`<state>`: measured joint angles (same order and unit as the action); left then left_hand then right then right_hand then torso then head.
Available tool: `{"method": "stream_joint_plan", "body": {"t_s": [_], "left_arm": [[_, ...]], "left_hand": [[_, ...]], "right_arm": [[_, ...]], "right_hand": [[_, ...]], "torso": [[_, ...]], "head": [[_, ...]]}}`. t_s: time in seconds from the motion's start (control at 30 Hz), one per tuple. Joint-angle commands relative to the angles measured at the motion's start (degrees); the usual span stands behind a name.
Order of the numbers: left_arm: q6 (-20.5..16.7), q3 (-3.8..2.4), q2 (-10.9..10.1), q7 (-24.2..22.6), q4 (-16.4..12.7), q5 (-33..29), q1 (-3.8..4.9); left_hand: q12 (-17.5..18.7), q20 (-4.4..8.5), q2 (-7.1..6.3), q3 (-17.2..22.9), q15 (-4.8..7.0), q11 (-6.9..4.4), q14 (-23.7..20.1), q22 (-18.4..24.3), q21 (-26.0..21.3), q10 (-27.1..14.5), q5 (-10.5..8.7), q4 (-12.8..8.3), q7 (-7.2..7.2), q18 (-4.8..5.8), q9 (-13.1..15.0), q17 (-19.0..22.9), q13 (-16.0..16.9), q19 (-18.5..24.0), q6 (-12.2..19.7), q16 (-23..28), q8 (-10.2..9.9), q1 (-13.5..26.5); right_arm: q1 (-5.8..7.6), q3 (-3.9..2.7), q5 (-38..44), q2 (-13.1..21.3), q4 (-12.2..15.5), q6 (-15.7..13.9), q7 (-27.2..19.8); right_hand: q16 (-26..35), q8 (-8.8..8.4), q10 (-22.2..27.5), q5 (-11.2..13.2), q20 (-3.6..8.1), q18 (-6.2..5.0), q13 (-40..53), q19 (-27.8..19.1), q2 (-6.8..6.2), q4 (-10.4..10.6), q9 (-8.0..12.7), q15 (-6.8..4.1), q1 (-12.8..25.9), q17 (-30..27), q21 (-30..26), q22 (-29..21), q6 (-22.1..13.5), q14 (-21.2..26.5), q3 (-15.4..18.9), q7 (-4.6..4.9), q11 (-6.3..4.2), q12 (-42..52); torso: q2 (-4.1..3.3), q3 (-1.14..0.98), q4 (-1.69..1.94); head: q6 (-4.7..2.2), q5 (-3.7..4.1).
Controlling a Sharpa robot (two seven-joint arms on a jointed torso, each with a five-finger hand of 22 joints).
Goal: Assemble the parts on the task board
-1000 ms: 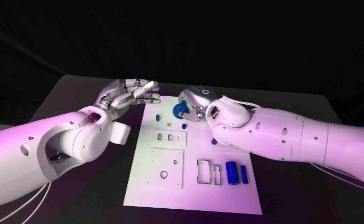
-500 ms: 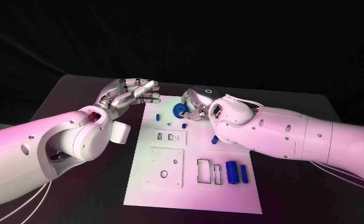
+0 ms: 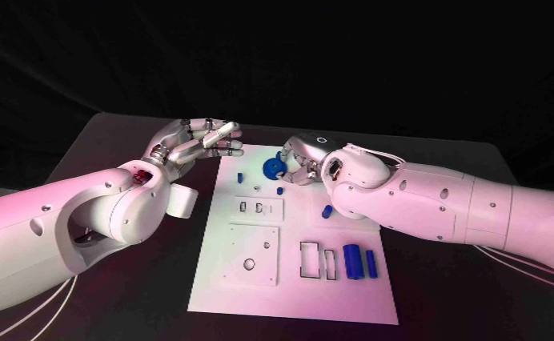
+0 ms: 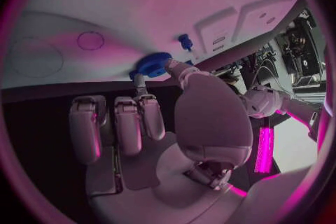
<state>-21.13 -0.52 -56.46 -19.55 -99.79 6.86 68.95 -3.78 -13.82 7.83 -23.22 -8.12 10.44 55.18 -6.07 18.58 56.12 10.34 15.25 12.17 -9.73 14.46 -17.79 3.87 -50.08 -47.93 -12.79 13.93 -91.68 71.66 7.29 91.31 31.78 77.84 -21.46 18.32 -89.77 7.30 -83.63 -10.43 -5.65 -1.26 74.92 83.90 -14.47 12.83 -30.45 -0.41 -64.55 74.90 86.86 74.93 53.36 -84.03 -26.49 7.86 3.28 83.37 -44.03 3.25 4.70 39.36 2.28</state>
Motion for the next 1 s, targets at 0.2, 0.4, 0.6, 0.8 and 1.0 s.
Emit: {"method": "stream_joint_plan", "body": {"t_s": [0.2,0.4,0.6,0.8,1.0], "left_arm": [[0.7,-0.05,-0.1,-0.3,0.0,-0.1,0.09],[0.7,-0.05,-0.1,-0.3,0.3,-0.1,0.09],[0.8,-0.04,-0.1,-0.4,0.9,-0.1,0.08],[1.0,-0.03,0.2,-0.4,1.4,-0.1,0.07],[1.2,-0.02,0.3,-0.5,1.8,-0.1,0.05]], "left_hand": [[0.1,-0.15,0.71,-0.3,0.0,-0.04,-0.5,0.1,-0.2,-0.4,-0.35,0.1,0.51,-0.46,0.1,-0.1,0.0,0.3,0.4,0.4,-0.4,0.1],[0.1,-0.16,0.74,-0.4,-0.01,-0.03,-0.5,0.1,-0.2,-0.4,-0.34,0.1,0.52,-0.46,0.1,-0.1,0.0,0.3,0.5,0.4,-0.4,0.0],[0.1,-0.16,0.74,-0.4,-0.01,-0.03,-0.5,0.1,-0.2,-0.4,-0.34,0.1,0.52,-0.46,0.1,-0.1,0.0,0.3,0.5,0.4,-0.4,0.0],[0.1,-0.17,0.74,-0.4,-0.01,-0.05,-0.5,0.1,-0.2,-0.4,-0.35,0.0,0.52,-0.46,0.1,-0.2,0.0,0.3,0.5,0.5,-0.4,0.0],[0.1,-0.17,0.74,-0.4,-0.01,-0.05,-0.5,0.1,-0.2,-0.4,-0.35,0.0,0.52,-0.46,0.1,-0.2,0.0,0.3,0.5,0.5,-0.4,0.0]], "right_arm": [[-0.12,0.02,-0.4,2.8,3.3,-6.9,-1.5],[0.96,-0.25,-5.8,7.8,6.9,-7.8,-3.1],[2.6,-0.34,-17.8,14.4,9.7,-2.0,-8.7],[3.29,-0.38,-27.8,21.3,9.9,2.5,-12.9],[3.03,-0.36,-28.0,24.5,9.1,4.0,-14.6]], "right_hand": [[-0.2,0.58,-1.7,-1.0,0.07,0.47,9.3,4.1,0.35,0.1,0.0,-0.34,-0.7,15.1,0.6,13.1,0.6,-6.0,-0.4,-0.49,-0.39,0.8],[-0.2,0.67,-1.7,-0.9,0.17,0.4,9.3,4.0,0.19,-0.3,0.2,-0.43,-1.7,15.1,0.3,12.9,0.8,-6.0,-0.7,-0.56,-0.45,0.8],[-0.2,0.03,-0.8,2.2,0.05,-0.16,8.4,2.5,-0.66,-2.3,0.9,-0.19,-5.2,15.1,-1.7,11.5,-0.4,-6.0,-1.0,-0.11,-0.11,-0.2],[-0.2,-0.74,0.5,0.8,-0.44,-0.37,7.2,2.0,-0.97,-5.3,1.8,0.36,-9.3,15.1,-2.5,11.1,-2.3,-6.0,-1.2,0.62,0.52,-1.5],[-0.2,-0.95,0.7,1.2,-0.5,-0.4,7.1,1.9,-1.22,-6.4,2.1,0.32,-10.4,15.1,-2.6,11.0,-2.9,-6.0,-0.9,0.37,0.33,-1.6]], "torso": [[0.06,-0.05,-0.09],[0.23,-0.12,-0.44],[0.62,-0.43,-1.1],[0.81,-0.92,-1.53],[0.81,-1.3,-1.87]], "head": [[-0.14,0.08],[-0.4,0.14],[-0.6,0.08],[-0.71,0.84],[-0.54,1.02]]}}
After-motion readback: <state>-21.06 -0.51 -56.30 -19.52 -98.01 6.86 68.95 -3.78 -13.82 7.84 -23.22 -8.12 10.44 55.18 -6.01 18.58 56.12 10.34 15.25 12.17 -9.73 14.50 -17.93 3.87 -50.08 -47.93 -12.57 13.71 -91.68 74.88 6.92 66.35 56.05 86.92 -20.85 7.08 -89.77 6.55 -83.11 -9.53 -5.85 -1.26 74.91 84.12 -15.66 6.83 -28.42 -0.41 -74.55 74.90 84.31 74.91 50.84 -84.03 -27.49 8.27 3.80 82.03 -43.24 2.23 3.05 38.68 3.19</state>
